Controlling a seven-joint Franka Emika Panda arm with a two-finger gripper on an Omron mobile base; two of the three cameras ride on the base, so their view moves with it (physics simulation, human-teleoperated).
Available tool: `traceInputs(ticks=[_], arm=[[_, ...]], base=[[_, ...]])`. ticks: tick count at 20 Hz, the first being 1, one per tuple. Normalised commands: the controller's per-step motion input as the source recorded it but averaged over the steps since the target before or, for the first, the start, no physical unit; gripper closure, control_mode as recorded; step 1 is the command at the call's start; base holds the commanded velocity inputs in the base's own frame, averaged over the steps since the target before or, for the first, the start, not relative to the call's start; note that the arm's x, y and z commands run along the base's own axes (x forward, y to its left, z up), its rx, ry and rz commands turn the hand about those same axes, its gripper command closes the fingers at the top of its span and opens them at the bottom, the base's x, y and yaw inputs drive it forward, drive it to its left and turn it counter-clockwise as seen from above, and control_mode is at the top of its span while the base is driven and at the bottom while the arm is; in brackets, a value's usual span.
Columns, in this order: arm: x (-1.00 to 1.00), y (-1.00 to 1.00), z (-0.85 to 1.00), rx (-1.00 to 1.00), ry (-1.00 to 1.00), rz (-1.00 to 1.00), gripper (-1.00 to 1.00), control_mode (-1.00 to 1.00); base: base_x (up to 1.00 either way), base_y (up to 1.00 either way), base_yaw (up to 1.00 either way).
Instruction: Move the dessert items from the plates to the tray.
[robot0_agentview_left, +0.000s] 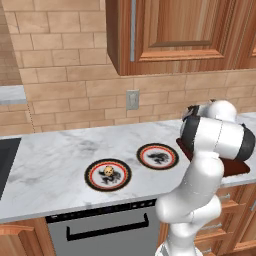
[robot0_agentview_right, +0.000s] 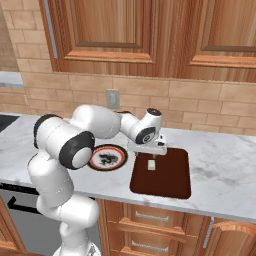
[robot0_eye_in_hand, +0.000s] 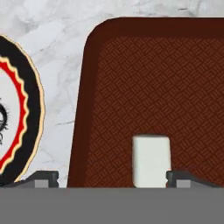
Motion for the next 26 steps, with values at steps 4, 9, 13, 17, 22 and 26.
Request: traceInputs(ticks=[4,9,13,17,22,26], arm=[[-0.47,1.00,0.40,0.00,-0.27,-0.09,-1.00,-1.00],[-0.51,1.00,0.54,-0.05,-0.31,-0.12,-1.00,-1.00],[-0.42,1.00,0.66,-0.06,-0.27,-0.13,-1.00,-1.00],[-0.29,1.00,0.79,-0.11,-0.06,-0.10,-1.00,-1.00],[-0.21,1.00,0.82,-0.10,0.03,-0.04,-1.00,-1.00],[0.00,1.00,0.92,-0.12,0.18,0.00,-1.00,-1.00]], base=[[0.00,0.00,0.00],[0.00,0.00,0.00],[0.00,0.00,0.00],[0.00,0.00,0.00],[0.00,0.00,0.00],[0.00,0.00,0.00]])
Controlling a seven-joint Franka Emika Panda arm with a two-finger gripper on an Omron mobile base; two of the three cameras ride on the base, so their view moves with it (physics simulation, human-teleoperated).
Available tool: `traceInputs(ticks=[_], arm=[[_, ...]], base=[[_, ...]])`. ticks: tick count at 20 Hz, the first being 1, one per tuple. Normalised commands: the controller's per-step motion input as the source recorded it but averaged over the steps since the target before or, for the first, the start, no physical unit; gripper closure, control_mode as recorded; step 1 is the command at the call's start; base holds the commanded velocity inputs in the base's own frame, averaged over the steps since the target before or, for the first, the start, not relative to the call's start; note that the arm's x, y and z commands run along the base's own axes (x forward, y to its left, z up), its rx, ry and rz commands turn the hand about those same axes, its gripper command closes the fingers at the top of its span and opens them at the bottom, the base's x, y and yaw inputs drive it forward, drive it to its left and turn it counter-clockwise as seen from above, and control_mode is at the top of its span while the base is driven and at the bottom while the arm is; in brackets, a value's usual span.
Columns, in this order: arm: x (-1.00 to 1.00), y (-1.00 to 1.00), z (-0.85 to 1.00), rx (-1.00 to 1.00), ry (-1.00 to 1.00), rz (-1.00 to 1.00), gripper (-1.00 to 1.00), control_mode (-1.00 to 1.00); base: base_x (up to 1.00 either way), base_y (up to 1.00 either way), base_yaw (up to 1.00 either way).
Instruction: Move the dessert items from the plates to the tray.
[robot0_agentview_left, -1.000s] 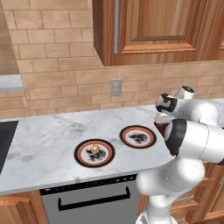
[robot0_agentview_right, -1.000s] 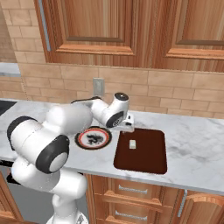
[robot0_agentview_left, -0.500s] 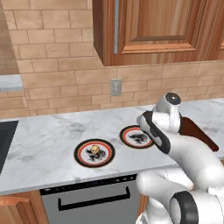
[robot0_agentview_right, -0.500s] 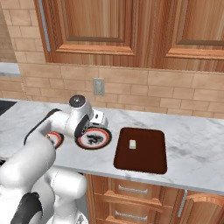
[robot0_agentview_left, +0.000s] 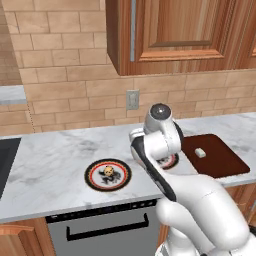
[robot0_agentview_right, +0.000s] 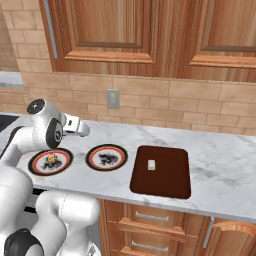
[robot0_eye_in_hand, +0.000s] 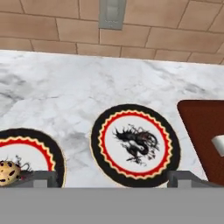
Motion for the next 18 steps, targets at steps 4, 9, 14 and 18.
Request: traceInputs(ticks=[4,9,14,18], arm=[[-0.05,0.85,0.08,-0.02,0.23,0.05,-1.00,-1.00],[-0.15,0.63,-0.67,0.07,0.22,0.10,-1.00,-1.00],[-0.22,0.74,-0.81,0.09,0.11,0.09,-1.00,-1.00],[-0.09,0.39,-0.78,0.11,0.01,0.07,-1.00,-1.00]], base=[[0.00,0.00,0.00],[0.00,0.00,0.00],[0.00,0.00,0.00],[0.00,0.00,0.00]])
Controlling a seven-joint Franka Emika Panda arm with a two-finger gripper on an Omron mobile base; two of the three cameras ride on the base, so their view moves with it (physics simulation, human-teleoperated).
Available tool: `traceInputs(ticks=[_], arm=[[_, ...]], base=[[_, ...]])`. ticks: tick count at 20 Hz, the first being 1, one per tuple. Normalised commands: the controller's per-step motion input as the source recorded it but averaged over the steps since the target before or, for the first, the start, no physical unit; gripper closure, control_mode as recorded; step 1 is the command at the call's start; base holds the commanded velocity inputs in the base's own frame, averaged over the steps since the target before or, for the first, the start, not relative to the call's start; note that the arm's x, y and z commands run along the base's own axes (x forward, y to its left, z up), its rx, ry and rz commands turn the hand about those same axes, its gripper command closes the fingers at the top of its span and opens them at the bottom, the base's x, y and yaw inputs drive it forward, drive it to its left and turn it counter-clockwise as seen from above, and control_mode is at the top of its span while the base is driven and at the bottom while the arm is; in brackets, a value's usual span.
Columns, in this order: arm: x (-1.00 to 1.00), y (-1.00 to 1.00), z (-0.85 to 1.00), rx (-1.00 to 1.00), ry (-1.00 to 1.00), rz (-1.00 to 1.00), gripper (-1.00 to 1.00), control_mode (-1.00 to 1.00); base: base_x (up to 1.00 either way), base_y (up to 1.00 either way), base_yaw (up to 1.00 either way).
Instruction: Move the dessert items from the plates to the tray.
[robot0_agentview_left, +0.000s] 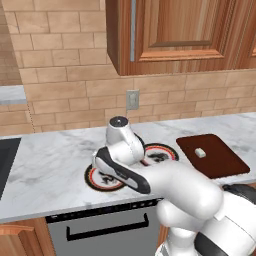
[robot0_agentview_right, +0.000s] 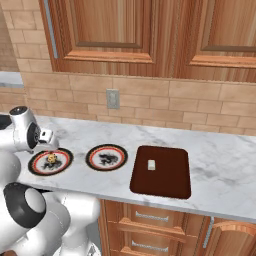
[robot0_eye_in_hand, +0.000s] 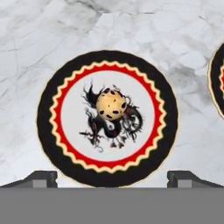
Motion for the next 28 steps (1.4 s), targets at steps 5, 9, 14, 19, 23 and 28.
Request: traceInputs(ticks=[5,9,14,19,23,28], arm=[[0.04,0.00,-0.16,0.02,0.00,0.00,-1.00,-1.00],[0.31,0.07,-0.34,0.06,0.00,0.00,-1.00,-1.00],[0.39,0.14,-0.18,0.07,0.00,0.00,-1.00,-1.00],[0.44,0.27,-0.12,0.01,0.00,0.00,-1.00,-1.00],[0.26,0.15,-0.13,-0.02,0.00,0.00,-1.00,-1.00],[0.18,0.00,-0.24,-0.05,0.00,0.00,-1.00,-1.00]], base=[[0.00,0.00,0.00],[0.00,0.00,0.00],[0.00,0.00,0.00],[0.00,0.00,0.00],[0.00,0.00,0.00],[0.00,0.00,0.00]])
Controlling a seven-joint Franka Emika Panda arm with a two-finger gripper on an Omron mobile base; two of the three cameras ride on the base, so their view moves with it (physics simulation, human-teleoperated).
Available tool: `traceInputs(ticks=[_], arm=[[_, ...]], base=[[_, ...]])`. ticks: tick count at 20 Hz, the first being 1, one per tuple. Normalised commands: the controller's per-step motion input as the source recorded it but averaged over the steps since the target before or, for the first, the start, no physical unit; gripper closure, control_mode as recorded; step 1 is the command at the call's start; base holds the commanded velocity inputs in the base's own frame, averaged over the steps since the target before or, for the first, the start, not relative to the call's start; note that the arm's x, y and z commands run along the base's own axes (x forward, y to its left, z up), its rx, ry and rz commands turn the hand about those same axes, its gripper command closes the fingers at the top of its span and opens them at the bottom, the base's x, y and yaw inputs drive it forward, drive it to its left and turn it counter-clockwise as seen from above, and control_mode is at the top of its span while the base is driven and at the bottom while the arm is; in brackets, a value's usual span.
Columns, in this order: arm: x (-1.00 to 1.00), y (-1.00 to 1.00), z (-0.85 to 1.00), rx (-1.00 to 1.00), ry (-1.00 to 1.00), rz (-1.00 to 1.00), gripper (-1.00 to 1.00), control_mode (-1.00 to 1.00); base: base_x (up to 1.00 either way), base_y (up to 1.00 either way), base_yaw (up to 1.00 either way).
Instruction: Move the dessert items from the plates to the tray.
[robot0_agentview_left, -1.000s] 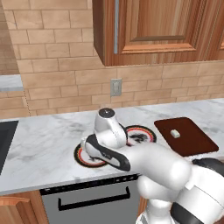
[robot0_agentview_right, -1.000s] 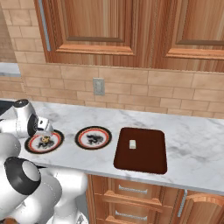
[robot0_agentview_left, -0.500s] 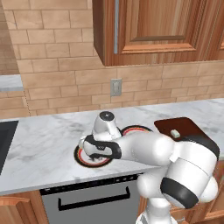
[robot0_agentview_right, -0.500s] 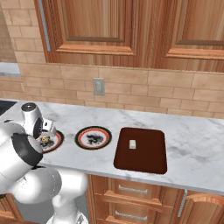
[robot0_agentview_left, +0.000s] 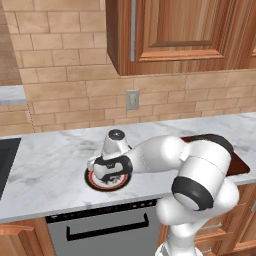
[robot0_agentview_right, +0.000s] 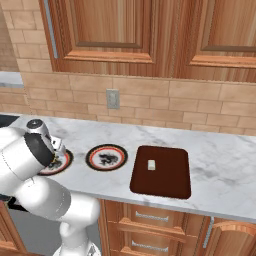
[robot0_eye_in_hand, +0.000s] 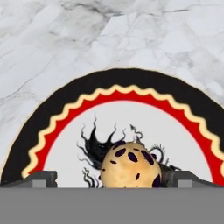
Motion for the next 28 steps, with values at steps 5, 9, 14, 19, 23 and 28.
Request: traceInputs(ticks=[5,9,14,19,23,28], arm=[[0.04,-0.01,-0.04,0.00,0.00,0.00,-1.00,-1.00],[0.00,-0.04,-0.08,0.00,0.00,0.00,-1.00,-1.00],[0.00,-0.07,-0.10,0.00,0.00,0.00,-1.00,-1.00],[0.01,-0.02,-0.10,0.00,0.00,0.00,-1.00,-1.00],[0.00,-0.06,-0.09,0.00,0.00,0.00,1.00,-1.00],[0.00,0.00,-0.01,0.00,0.00,0.00,1.00,-1.00]], base=[[0.00,0.00,0.00],[0.00,0.00,0.00],[0.00,0.00,0.00],[0.00,0.00,0.00],[0.00,0.00,0.00],[0.00,0.00,0.00]])
